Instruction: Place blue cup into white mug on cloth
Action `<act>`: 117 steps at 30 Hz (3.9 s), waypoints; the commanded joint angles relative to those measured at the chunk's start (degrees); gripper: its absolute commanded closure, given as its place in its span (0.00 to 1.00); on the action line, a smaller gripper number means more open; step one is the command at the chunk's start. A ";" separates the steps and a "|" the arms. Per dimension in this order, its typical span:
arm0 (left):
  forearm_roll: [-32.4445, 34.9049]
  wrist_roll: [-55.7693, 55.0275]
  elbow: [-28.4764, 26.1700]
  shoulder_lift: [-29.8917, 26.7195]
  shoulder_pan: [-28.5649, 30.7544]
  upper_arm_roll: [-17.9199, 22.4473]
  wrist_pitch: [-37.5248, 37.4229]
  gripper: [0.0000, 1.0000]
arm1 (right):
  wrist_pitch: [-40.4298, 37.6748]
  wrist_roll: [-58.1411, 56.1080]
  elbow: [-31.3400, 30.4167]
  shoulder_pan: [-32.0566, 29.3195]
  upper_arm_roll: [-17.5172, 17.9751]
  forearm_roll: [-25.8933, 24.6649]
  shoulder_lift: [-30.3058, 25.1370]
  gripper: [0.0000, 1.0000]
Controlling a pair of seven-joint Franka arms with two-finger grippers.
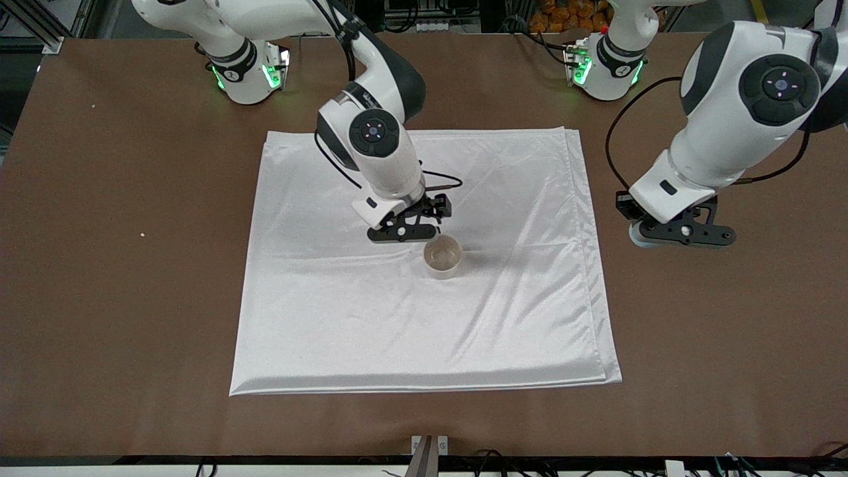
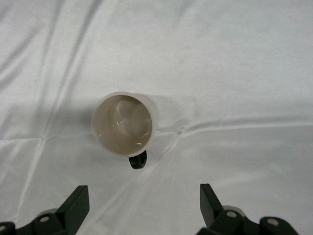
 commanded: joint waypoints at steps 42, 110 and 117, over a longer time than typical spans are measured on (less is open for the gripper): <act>12.13 -9.03 11.41 27.50 -23.31 -9.55 15.52 1.00 | -21.76 -40.17 -10.34 -33.89 -7.27 -5.06 -31.51 0.00; 8.28 -8.50 6.95 13.19 -29.92 6.02 11.13 0.00 | -27.03 -43.25 -10.08 -32.48 -8.51 -6.99 -31.69 0.00; 3.00 -8.59 1.05 2.12 -26.49 6.02 7.27 0.00 | -26.95 -42.99 -9.55 -32.48 -8.42 -7.08 -31.43 0.00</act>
